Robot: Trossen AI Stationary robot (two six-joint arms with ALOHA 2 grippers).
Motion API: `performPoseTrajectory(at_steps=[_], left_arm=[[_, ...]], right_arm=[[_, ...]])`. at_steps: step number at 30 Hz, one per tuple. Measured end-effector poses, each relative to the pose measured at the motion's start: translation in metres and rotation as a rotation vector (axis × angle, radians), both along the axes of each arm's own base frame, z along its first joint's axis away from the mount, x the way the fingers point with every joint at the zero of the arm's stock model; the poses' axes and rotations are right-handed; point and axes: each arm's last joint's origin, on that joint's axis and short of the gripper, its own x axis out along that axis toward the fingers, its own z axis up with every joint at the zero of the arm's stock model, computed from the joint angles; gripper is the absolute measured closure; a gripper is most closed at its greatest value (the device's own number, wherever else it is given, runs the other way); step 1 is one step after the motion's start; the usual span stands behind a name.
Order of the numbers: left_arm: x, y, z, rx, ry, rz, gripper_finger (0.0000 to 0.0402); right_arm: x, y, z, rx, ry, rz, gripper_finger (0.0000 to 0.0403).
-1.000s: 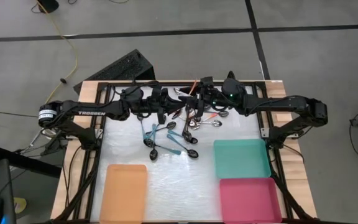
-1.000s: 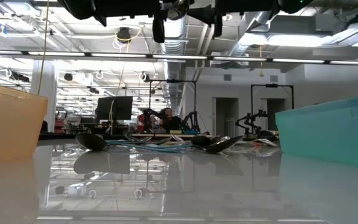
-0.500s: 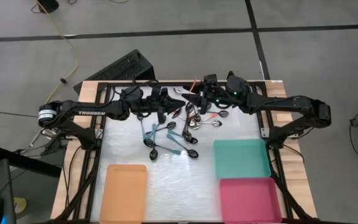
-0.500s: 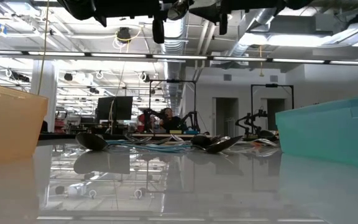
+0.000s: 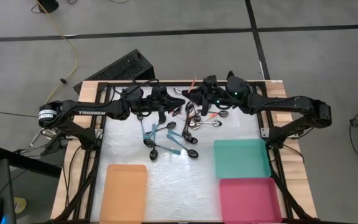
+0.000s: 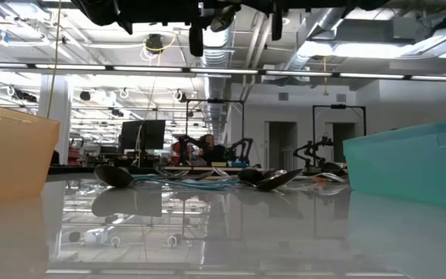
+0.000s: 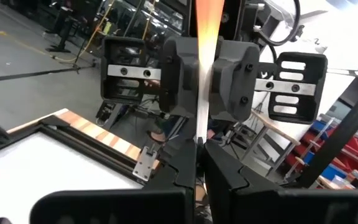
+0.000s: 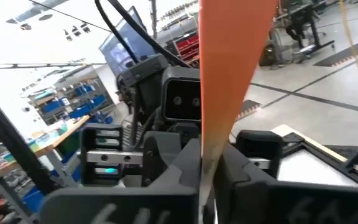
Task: Sort silverware by color (type)
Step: Put the orange spoon into the blue bin
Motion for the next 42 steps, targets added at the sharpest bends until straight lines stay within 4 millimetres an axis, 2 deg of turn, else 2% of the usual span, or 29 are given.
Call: performPoseTrajectory(at_steps=[9, 18, 23, 27, 35, 42], left_arm=[[0.001, 0.000, -0.004, -0.033, 0.039, 0.006, 0.0390], [0.000, 0.000, -0.012, 0.000, 0.130, -0.010, 0.0284], [-0.007, 0.001, -0.008, -0.004, 0.152, -0.053, 0.0232], [-0.013, 0.008, -0.006, -0.023, 0.175, -0.031, 0.0214], [-0.040, 0.020, 0.006, -0.117, 0.221, 0.019, 0.0218], [-0.056, 0.023, 0.019, -0.105, 0.195, 0.055, 0.0221]], right_arm=[[0.000, 0.001, -0.004, 0.010, 0.047, 0.025, 0.0385], [-0.005, -0.011, -0.009, 0.017, 0.109, -0.026, 0.0386], [-0.032, -0.025, -0.002, 0.023, 0.186, -0.128, 0.0386], [-0.057, -0.026, 0.006, 0.050, 0.243, -0.150, 0.0386], [-0.109, -0.002, 0.005, 0.110, 0.480, -0.137, 0.0386], [-0.140, 0.022, -0.002, 0.151, 0.662, -0.149, 0.0386]])
